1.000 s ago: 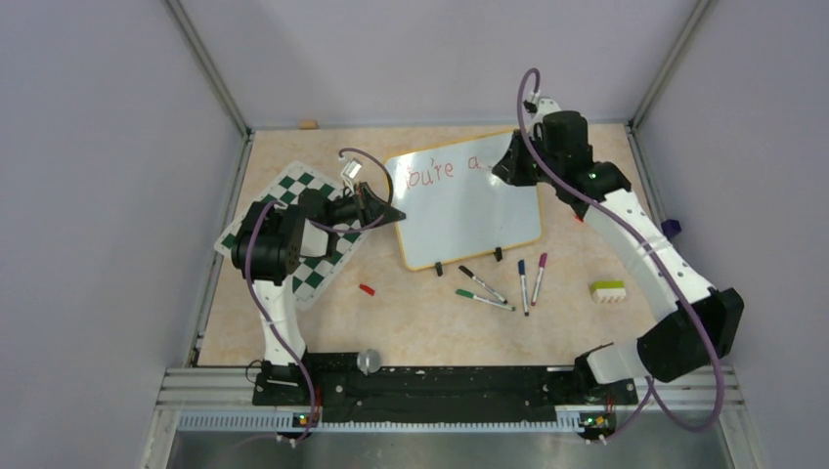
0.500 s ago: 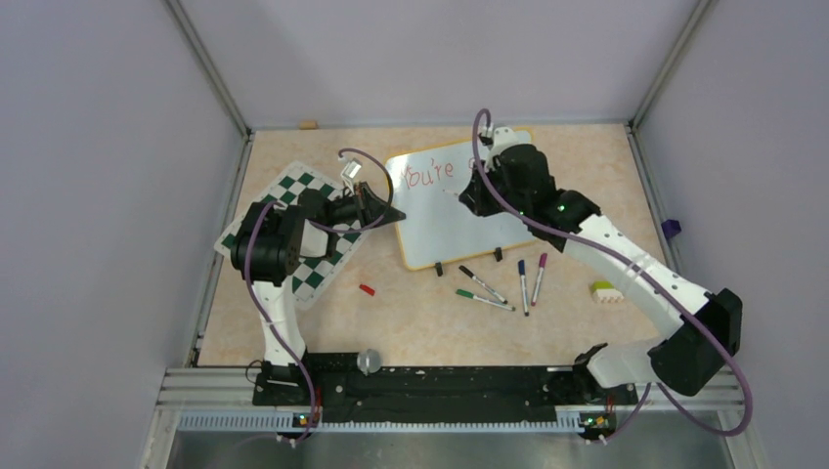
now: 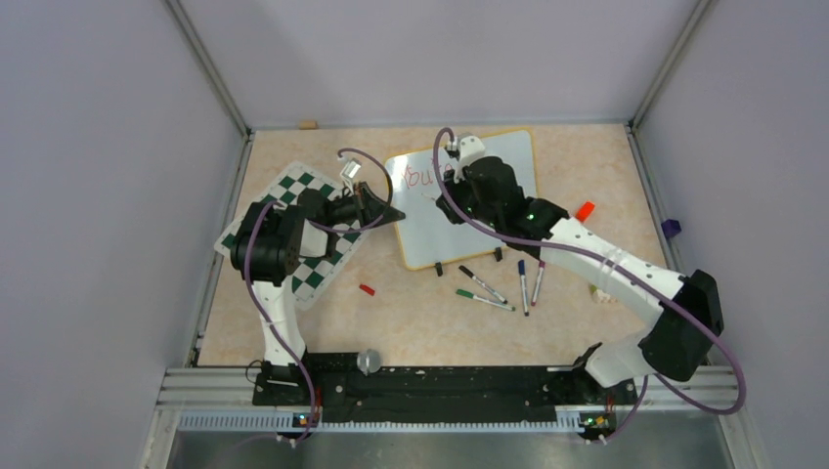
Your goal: Write a sentence on the whiteboard
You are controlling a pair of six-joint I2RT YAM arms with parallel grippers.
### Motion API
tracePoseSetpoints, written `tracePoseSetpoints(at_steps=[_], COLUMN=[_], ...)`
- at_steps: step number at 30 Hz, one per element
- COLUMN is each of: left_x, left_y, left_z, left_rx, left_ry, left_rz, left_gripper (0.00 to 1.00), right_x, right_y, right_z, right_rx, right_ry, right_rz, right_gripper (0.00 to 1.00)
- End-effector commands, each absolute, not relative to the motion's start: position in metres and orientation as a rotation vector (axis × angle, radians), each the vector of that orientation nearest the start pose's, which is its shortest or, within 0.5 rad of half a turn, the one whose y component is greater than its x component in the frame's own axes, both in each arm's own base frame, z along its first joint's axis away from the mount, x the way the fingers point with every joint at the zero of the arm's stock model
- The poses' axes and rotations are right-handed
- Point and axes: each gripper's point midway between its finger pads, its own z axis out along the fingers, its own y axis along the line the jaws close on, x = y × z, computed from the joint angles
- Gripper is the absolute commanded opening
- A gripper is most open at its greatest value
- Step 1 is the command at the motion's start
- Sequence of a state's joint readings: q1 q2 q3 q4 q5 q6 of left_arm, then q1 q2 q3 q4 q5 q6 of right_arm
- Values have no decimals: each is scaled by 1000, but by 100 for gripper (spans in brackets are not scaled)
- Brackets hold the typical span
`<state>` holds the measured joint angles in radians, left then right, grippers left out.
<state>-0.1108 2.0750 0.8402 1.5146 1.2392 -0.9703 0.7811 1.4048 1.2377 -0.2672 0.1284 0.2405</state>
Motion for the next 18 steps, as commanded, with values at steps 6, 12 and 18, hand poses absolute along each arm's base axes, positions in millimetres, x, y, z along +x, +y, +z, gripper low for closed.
tracePoseSetpoints(at_steps=[6,12,18], left_x=[371,371,369], left_y=[-204,-203,-204], left_z=[163,159,160], left_rx=[593,573,591], left_ry=[1512,1524,1518], left_rz=[-1500,-1482,-1495], left_gripper=[0,1,1], right_x=[320,318,319], right_y=[320,329,335], right_z=[238,229,229], right_rx=[-586,-639,-664], right_ry=[1938,1935,1923], right_rz=[475,461,456], right_gripper=[0,0,0])
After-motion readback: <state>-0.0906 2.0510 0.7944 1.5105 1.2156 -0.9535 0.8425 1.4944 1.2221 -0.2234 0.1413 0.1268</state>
